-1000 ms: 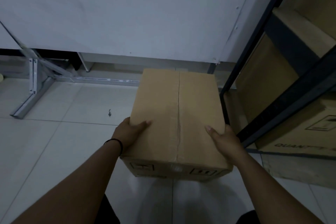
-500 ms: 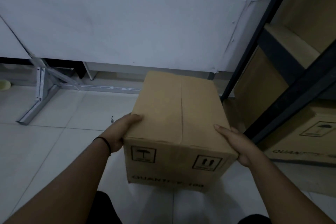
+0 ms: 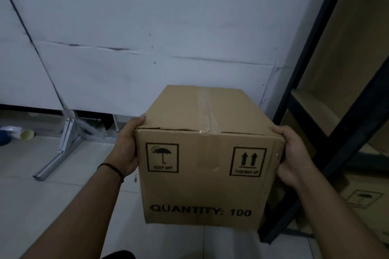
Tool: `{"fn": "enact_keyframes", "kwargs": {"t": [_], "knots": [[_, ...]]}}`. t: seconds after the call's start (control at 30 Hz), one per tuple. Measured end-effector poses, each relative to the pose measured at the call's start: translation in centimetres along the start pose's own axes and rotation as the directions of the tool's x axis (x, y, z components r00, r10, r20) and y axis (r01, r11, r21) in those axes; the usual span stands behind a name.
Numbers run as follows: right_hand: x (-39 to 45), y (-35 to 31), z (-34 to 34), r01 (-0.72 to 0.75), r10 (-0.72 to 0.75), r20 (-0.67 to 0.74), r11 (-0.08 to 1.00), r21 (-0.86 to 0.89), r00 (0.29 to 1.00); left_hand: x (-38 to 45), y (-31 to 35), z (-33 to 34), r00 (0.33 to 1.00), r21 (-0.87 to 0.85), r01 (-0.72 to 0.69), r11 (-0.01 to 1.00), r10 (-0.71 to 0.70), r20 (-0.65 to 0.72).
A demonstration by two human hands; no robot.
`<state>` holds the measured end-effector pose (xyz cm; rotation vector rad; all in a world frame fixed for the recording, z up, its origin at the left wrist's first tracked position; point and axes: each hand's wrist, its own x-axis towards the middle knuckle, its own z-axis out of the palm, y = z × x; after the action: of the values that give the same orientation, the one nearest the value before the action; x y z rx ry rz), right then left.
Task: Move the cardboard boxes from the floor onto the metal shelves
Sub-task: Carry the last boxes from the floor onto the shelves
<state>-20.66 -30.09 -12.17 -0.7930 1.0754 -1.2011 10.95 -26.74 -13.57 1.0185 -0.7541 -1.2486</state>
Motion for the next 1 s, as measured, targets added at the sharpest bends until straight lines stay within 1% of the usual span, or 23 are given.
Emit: {"fn": "enact_keyframes", "kwargs": {"t": [0.3, 0.43, 0.57, 0.67, 0.73, 0.87, 1.0], "knots": [[-1.0, -6.5, 2.9, 0.151, -0.152, 0.115, 0.988, 0.021, 0.982, 0.5, 7.0, 1.8, 0.986, -0.019, -0.156, 0.988, 0.157, 0.059], [-1.4, -8.4, 4.1, 0.208, -0.209, 0.145, 0.978, 0.026, 0.967, 0.7, 9.5, 2.5, 0.977, -0.030, -0.199, 0.980, 0.201, 0.068], [-1.4, -10.1, 5.1, 0.245, -0.249, 0.178, 0.969, 0.044, 0.952, 0.7, 11.6, 2.8, 0.973, -0.044, -0.208, 0.977, 0.212, 0.090], [-1.0, -11.3, 5.6, 0.270, -0.273, 0.187, 0.962, 0.040, 0.944, 1.2, 13.1, 3.0, 0.960, -0.034, -0.263, 0.964, 0.265, 0.094], [-0.6, -12.1, 6.0, 0.289, -0.291, 0.186, 0.957, 0.036, 0.939, 1.6, 14.1, 3.5, 0.954, -0.027, -0.275, 0.961, 0.277, 0.117], [-0.5, -14.5, 7.1, 0.264, -0.268, 0.173, 0.963, 0.047, 0.948, 1.9, 16.6, 4.7, 0.955, -0.026, -0.274, 0.961, 0.276, 0.113], [-1.4, -18.8, 8.8, 0.209, -0.216, 0.164, 0.976, 0.058, 0.963, 1.5, 20.9, 6.7, 0.971, -0.050, -0.225, 0.973, 0.228, 0.068]]}}
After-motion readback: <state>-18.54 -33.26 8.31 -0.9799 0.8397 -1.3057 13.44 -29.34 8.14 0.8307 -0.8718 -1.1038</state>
